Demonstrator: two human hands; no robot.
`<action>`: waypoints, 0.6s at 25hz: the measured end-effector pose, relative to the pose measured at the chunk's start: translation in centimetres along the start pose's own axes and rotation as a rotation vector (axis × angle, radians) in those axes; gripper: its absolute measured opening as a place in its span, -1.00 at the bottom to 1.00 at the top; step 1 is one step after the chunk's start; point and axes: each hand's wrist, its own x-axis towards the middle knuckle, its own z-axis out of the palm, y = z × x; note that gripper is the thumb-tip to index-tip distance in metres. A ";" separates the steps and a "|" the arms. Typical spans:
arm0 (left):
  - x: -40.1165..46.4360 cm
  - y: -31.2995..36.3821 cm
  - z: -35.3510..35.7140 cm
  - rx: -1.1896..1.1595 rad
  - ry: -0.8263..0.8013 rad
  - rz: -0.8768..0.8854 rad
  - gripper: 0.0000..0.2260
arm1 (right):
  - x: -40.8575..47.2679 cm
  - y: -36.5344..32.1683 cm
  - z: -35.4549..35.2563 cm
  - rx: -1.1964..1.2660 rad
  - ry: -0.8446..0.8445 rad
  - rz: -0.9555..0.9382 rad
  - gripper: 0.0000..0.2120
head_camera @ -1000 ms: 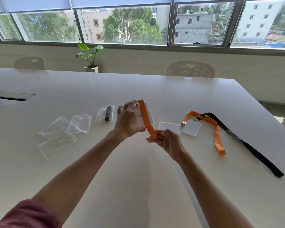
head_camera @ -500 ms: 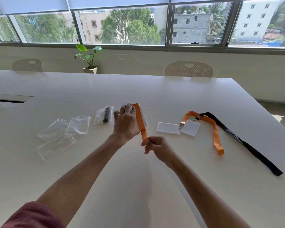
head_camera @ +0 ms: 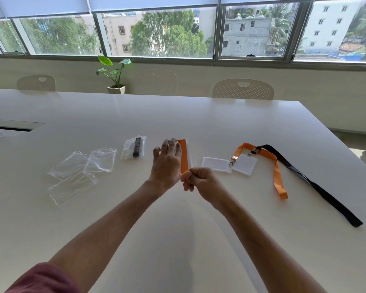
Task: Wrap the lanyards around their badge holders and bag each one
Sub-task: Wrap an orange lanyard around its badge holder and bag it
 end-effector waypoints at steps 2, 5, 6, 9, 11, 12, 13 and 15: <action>-0.6 0.3 0.4 0.008 0.000 0.038 -0.29 | 0.3 0.0 -0.3 0.031 0.023 0.000 -0.70; -1.3 0.4 0.7 0.000 -0.010 0.062 -0.24 | 0.7 0.2 -0.4 0.061 0.052 -0.013 -0.71; -1.5 0.5 0.8 -0.009 0.001 0.064 -0.25 | 0.8 0.2 -0.4 0.070 0.063 -0.019 -0.71; -1.9 0.8 0.7 -0.032 0.033 0.092 -0.28 | 1.0 0.1 -0.4 0.118 0.117 -0.020 -0.72; -2.2 0.9 0.6 -0.062 0.062 0.126 -0.26 | 1.2 -0.1 -0.5 0.126 0.172 -0.018 -0.71; -2.3 1.0 0.5 -0.083 0.079 0.141 -0.26 | 1.4 -0.1 -0.6 0.112 0.201 -0.019 -0.70; -2.4 1.0 0.5 -0.101 0.092 0.153 -0.25 | 1.5 0.0 -0.7 0.094 0.228 -0.019 -0.69; -2.7 1.2 0.3 -0.124 0.102 0.169 -0.21 | 1.6 0.2 -0.8 0.078 0.271 -0.018 -0.70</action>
